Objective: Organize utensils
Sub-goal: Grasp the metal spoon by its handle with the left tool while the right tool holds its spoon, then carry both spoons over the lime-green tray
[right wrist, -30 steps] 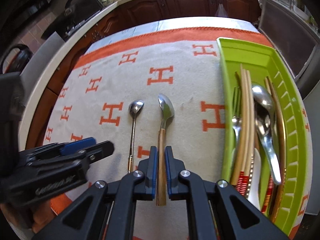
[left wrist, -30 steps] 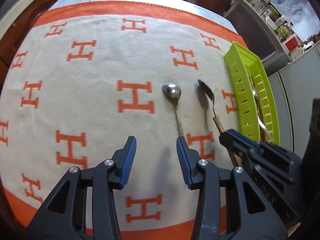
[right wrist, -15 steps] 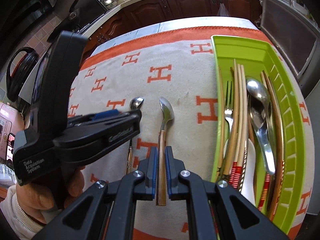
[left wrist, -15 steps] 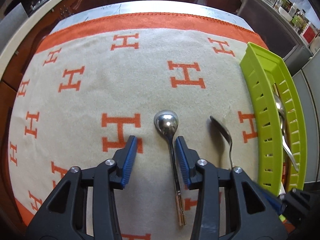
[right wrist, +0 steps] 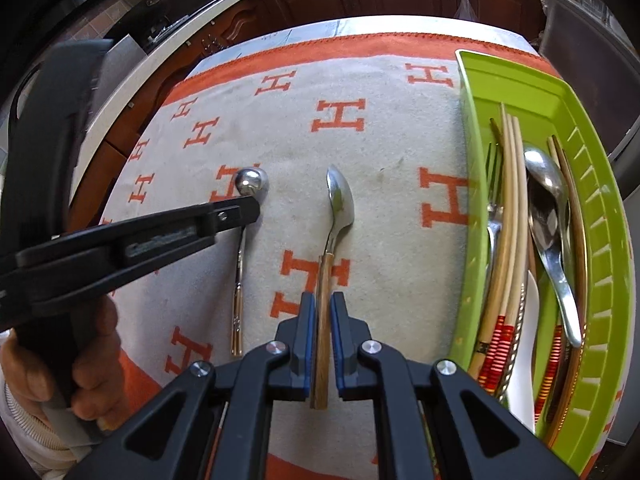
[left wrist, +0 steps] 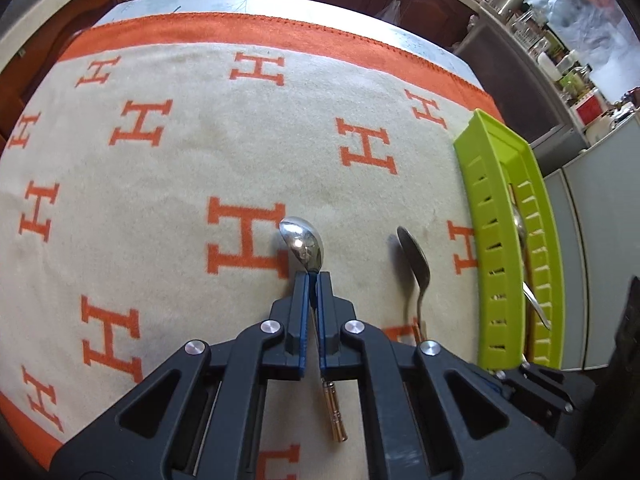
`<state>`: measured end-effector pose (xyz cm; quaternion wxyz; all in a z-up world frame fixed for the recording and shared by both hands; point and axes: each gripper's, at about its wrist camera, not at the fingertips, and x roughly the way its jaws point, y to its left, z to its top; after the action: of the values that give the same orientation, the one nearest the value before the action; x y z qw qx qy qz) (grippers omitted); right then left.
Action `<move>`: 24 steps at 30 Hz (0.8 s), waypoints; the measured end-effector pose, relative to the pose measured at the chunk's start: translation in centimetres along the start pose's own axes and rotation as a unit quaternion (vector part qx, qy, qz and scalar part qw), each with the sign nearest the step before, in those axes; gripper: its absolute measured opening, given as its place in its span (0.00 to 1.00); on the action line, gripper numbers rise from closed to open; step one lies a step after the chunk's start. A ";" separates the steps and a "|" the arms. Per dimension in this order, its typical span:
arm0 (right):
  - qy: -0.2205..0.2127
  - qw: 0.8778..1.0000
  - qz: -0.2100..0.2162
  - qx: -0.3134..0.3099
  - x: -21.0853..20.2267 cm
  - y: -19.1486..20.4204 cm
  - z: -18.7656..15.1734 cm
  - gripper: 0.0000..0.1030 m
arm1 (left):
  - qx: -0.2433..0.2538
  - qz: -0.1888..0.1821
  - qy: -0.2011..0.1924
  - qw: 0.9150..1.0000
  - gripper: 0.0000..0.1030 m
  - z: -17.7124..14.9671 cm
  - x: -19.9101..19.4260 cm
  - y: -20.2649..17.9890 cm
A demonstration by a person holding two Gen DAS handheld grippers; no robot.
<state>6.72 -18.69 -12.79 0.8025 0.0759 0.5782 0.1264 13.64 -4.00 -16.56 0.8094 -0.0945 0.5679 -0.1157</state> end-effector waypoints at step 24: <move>-0.047 0.997 -0.056 -0.010 2.1 0.8 2.6 0.05 | 0.008 -0.042 -0.011 0.999 0.00 -1.9 -2.7 1.3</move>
<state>9.67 -17.27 -13.64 0.8350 0.0413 0.5423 0.0830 11.08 -2.01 -15.18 0.8108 -0.1131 0.5537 -0.1527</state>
